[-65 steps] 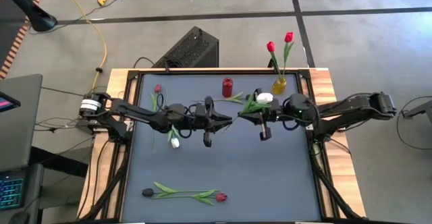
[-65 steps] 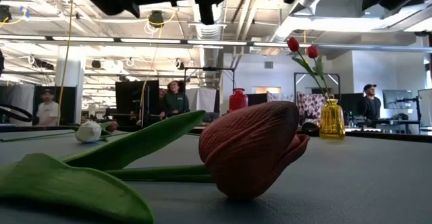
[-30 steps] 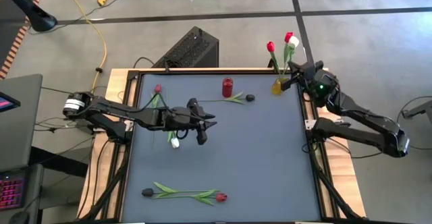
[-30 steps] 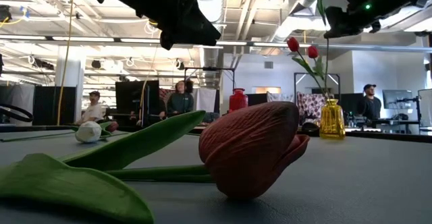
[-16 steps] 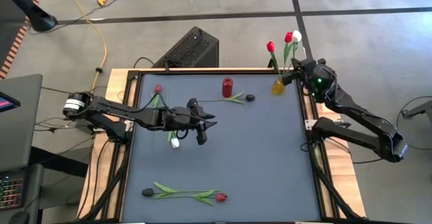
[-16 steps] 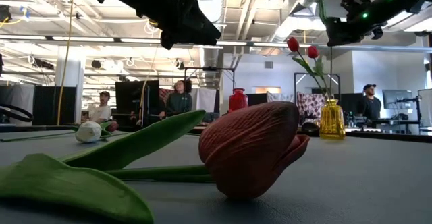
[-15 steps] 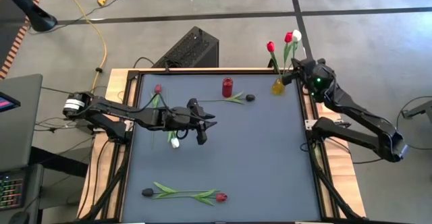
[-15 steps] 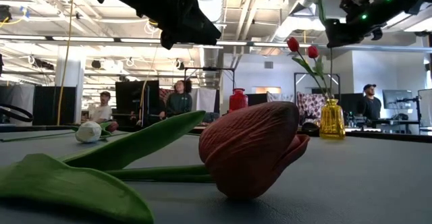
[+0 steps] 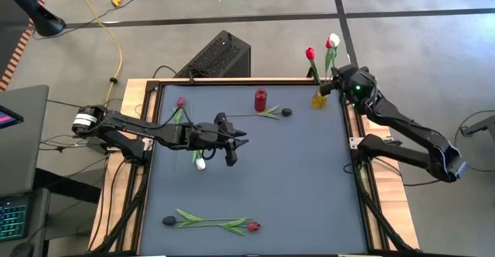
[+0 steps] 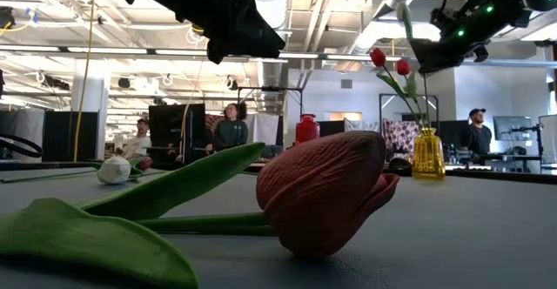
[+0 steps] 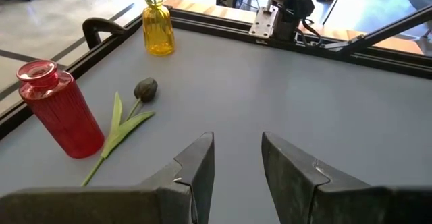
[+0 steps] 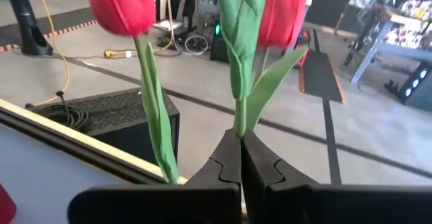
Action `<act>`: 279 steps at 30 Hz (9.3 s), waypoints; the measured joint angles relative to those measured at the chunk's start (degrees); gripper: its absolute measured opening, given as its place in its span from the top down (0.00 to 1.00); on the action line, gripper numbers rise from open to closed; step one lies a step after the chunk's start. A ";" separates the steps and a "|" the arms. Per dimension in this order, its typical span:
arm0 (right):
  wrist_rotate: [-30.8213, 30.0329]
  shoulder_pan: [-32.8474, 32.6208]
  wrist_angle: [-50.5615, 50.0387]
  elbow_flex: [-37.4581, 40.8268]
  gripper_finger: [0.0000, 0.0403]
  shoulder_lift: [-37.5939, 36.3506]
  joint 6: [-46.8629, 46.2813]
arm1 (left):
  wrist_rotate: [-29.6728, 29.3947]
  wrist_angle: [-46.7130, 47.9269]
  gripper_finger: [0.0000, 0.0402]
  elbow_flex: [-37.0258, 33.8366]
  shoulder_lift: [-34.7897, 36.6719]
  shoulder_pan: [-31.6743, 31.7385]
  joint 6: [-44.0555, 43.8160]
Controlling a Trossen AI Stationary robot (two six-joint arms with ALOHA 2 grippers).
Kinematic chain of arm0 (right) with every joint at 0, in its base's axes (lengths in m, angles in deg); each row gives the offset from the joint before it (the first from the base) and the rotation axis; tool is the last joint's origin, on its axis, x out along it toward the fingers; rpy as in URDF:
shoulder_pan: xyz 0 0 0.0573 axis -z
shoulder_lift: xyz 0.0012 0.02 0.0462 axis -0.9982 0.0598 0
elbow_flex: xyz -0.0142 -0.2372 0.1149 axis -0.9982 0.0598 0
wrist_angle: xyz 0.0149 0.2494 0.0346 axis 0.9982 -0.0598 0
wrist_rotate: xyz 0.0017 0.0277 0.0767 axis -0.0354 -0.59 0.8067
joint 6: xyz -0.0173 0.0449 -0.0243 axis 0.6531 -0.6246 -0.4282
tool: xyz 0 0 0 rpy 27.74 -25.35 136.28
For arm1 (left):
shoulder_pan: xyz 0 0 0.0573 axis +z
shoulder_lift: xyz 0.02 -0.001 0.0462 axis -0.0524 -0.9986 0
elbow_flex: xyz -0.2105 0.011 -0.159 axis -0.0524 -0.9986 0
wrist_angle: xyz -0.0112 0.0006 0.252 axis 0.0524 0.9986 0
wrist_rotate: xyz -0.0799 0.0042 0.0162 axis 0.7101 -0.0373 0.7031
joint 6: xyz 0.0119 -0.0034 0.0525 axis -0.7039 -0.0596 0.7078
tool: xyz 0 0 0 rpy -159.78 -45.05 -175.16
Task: Sort flowers into vase by color
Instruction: Put the right white tulip into the yellow vase, then put the white tulip into the yellow vase
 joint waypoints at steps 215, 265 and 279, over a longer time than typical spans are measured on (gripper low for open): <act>-10.81 -62.86 40.73 -21.83 0.94 50.00 102.86 | 12.00 1.68 0.97 -1.46 11.30 -3.27 -47.40; 1.25 -36.74 -3.17 -3.70 0.94 -19.20 14.85 | 0.13 -24.46 0.77 -25.05 22.86 -0.46 5.12; 1.52 -16.26 23.62 15.71 0.94 -21.33 6.54 | 0.07 -24.68 0.77 -25.05 22.53 -0.46 6.59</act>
